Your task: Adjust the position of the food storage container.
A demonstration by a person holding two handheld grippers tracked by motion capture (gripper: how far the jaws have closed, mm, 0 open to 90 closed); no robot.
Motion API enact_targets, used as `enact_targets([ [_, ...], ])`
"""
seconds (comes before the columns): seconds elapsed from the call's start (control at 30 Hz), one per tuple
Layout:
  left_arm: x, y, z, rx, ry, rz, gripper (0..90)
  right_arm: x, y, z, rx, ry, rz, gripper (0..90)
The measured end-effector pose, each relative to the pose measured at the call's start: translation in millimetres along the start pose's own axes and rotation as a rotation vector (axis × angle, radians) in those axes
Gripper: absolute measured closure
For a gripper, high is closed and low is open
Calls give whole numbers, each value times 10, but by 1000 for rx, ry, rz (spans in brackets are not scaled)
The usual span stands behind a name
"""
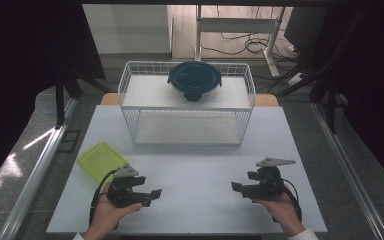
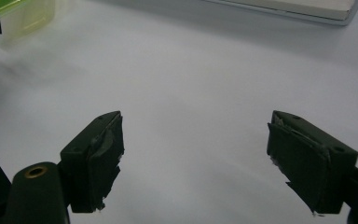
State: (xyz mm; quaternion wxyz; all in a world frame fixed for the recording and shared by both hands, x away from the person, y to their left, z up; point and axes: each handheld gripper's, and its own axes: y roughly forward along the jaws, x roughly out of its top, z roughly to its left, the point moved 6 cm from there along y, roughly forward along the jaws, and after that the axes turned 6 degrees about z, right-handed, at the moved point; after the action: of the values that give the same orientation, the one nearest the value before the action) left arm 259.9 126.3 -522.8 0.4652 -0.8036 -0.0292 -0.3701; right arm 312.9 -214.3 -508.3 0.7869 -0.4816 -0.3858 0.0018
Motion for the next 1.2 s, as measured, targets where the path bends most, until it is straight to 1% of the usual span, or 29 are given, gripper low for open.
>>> enact_targets([
  [0.1, -19, -54, -1, -6, -5, 1, 222, -9, 13, -4, -2, 3, 7, 185],
  [0.2, -7, -205, 20, -2, 5, -8, 274, -5, 5, -1, -1, 5, 1, 185],
  [0.23, -7, -205, 20, -2, 5, -8, 291, -5, 5, -1, -1, 5, 1, 185],
  [0.27, 4, -299, 44, 8, 16, -12, 291, -3, 2, 3, -1, 2, -2, 185],
  [0.3, 22, -448, 100, 45, 31, -15, 342, -4, 1, 9, -2, -1, -2, 185],
  [0.33, 22, -448, 100, 45, 31, -15, 364, -4, 1, 9, -2, -1, -2, 185],
  [0.37, 39, -560, 159, 72, 30, -20, 364, -5, 3, 9, -1, -2, 0, 185],
  [0.4, 71, -720, 268, 99, 18, -23, 451, -8, 11, 10, -1, -3, 4, 185],
  [0.43, 71, -720, 268, 99, 18, -23, 491, -8, 11, 10, -1, -3, 4, 185],
  [0.47, 119, -889, 447, 137, -1, -27, 553, -9, 15, 9, -1, -4, 7, 185],
  [0.5, 119, -889, 447, 137, -1, -27, 592, -9, 18, 8, -3, -6, 8, 185],
  [0.53, 162, -1027, 672, 197, -27, -22, 645, -10, 20, 8, -5, -7, 10, 184],
  [0.57, 180, -1081, 791, 220, -45, -20, 679, -11, 22, 8, -6, -8, 11, 184],
  [0.6, 196, -1129, 907, 240, -64, -17, 724, -12, 22, 8, -8, -9, 12, 184],
  [0.63, 196, -1129, 907, 240, -64, -17, 770, -12, 22, 8, -8, -9, 12, 184],
  [0.67, 226, -1189, 1120, 261, -98, -17, 808, -15, 26, 4, -12, -10, 16, 184],
  [0.7, 226, -1189, 1120, 261, -98, -17, 833, -15, 26, 4, -12, -10, 16, 184],
  [0.73, 244, -1210, 1239, 270, -114, -12, 861, -19, 33, 0, -14, -10, 19, 184],
  [0.77, 271, -1209, 1416, 297, -132, 1, 877, -20, 39, -5, -18, -11, 19, 184],
  [0.8, 271, -1209, 1416, 297, -132, 1, 888, -20, 39, -5, -18, -11, 19, 184],
  [0.83, 294, -1177, 1567, 315, -136, 26, 893, -26, 50, -7, -17, -11, 28, 184],
  [0.87, 300, -1162, 1621, 328, -135, 38, 894, -27, 55, -8, -20, -11, 28, 184],
  [0.9, 300, -1162, 1621, 328, -135, 38, 895, -29, 57, -9, -21, -13, 31, 184],
  [0.93, 323, -1106, 1747, 325, -152, 58, 896, -31, 61, -10, -23, -13, 33, 183],
  [1.03, 360, -1025, 1864, 342, -149, 90, 897, -37, 69, -12, -26, -13, 39, 183],
  [1.2, 431, -887, 2000, 363, -135, 140, 897, -45, 74, -21, -27, -12, 43, 183],
])
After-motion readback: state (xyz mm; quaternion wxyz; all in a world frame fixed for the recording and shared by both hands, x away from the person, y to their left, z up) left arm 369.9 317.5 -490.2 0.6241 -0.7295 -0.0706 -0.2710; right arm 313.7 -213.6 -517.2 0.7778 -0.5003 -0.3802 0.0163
